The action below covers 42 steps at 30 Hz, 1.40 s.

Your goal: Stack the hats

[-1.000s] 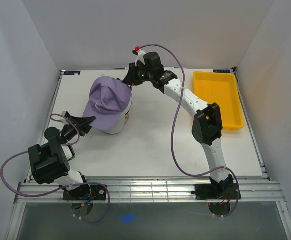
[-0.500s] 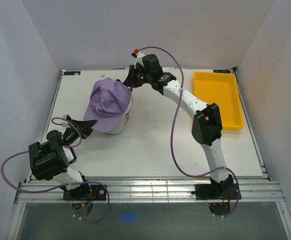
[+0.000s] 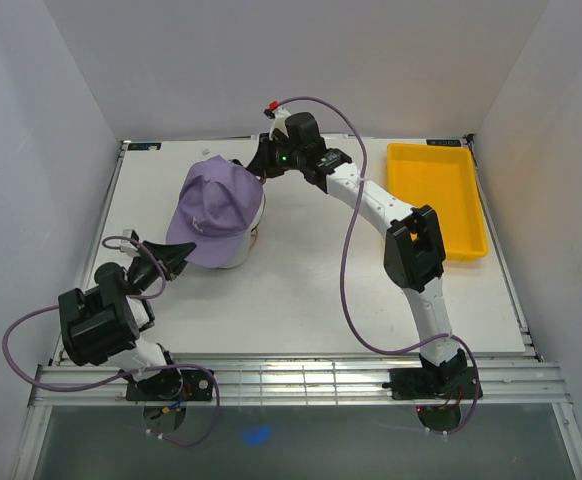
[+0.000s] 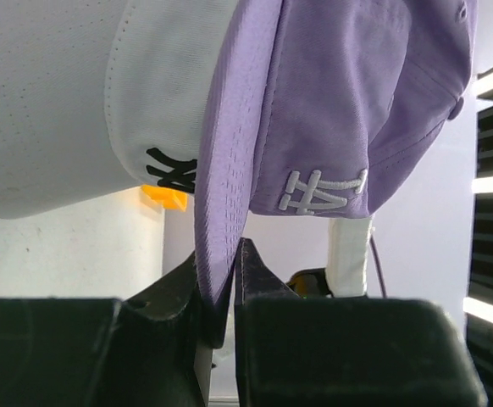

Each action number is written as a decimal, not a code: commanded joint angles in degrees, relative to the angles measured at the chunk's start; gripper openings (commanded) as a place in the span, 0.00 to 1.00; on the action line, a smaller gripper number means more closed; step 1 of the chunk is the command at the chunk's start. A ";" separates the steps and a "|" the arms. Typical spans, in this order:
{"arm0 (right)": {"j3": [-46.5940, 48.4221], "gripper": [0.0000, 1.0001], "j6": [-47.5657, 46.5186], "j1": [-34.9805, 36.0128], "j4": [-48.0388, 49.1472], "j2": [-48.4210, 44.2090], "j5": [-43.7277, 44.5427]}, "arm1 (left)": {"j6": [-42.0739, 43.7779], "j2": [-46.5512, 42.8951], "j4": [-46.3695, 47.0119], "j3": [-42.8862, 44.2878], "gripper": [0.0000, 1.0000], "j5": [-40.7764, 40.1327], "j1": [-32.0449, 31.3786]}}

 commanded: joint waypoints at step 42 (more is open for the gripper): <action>-4.15 0.08 -2.85 -3.22 -13.48 6.10 3.36 | 34.72 -3.68 -65.24 7.05 0.07 -24.47 -6.04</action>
